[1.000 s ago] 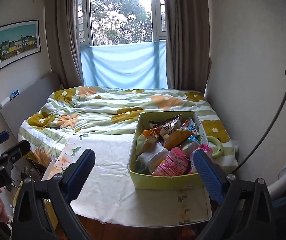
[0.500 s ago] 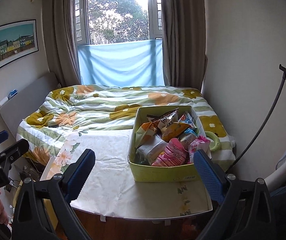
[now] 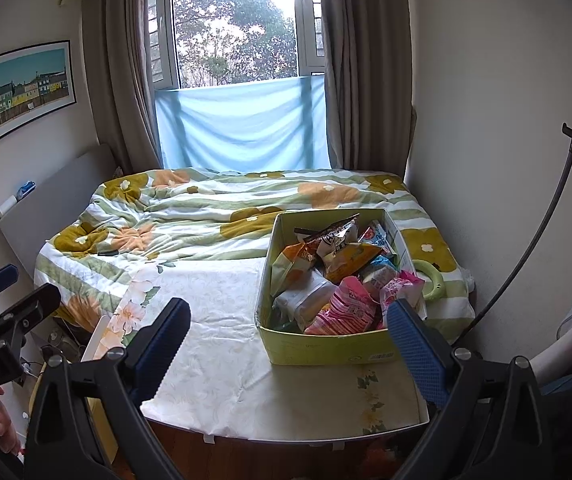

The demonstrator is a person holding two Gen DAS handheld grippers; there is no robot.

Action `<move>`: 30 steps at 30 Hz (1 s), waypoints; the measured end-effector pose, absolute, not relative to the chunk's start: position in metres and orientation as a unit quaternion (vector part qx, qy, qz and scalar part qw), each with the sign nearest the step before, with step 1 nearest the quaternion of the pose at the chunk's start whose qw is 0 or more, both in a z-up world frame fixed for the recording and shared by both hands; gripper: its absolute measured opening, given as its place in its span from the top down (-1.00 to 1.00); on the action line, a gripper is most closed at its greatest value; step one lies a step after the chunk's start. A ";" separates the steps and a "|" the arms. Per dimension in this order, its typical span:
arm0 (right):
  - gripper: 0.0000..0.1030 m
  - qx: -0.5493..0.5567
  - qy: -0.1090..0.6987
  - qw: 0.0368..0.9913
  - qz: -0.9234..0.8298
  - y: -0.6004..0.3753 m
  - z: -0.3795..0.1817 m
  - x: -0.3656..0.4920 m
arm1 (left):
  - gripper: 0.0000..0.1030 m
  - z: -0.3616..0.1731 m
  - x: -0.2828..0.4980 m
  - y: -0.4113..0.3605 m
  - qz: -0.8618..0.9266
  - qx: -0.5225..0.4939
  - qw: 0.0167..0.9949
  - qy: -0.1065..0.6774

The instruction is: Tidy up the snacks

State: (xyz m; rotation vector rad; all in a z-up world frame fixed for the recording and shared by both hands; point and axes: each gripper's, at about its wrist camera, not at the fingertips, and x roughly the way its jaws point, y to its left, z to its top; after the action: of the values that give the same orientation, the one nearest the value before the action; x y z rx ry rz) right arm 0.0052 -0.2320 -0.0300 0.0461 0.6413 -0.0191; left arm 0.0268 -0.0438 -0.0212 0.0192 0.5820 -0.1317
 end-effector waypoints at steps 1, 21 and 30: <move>-0.90 0.023 0.315 0.949 -0.009 -0.232 -0.031 0.005 | -0.99 -0.021 0.027 -0.044 -0.065 0.009 0.956 0.286; -0.90 0.027 0.320 0.947 -0.012 -0.233 -0.034 0.012 | -0.99 -0.026 0.037 -0.040 -0.070 0.008 0.953 0.294; -0.90 0.024 0.322 0.946 -0.011 -0.230 -0.034 0.013 | -0.99 -0.027 0.037 -0.040 -0.069 0.016 0.953 0.294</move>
State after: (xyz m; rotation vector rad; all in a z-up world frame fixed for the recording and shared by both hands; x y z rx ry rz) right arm 0.0126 -0.2304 -0.0337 0.0493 0.6553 -0.0215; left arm 0.0373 -0.0396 -0.0268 0.0322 0.5979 -0.1407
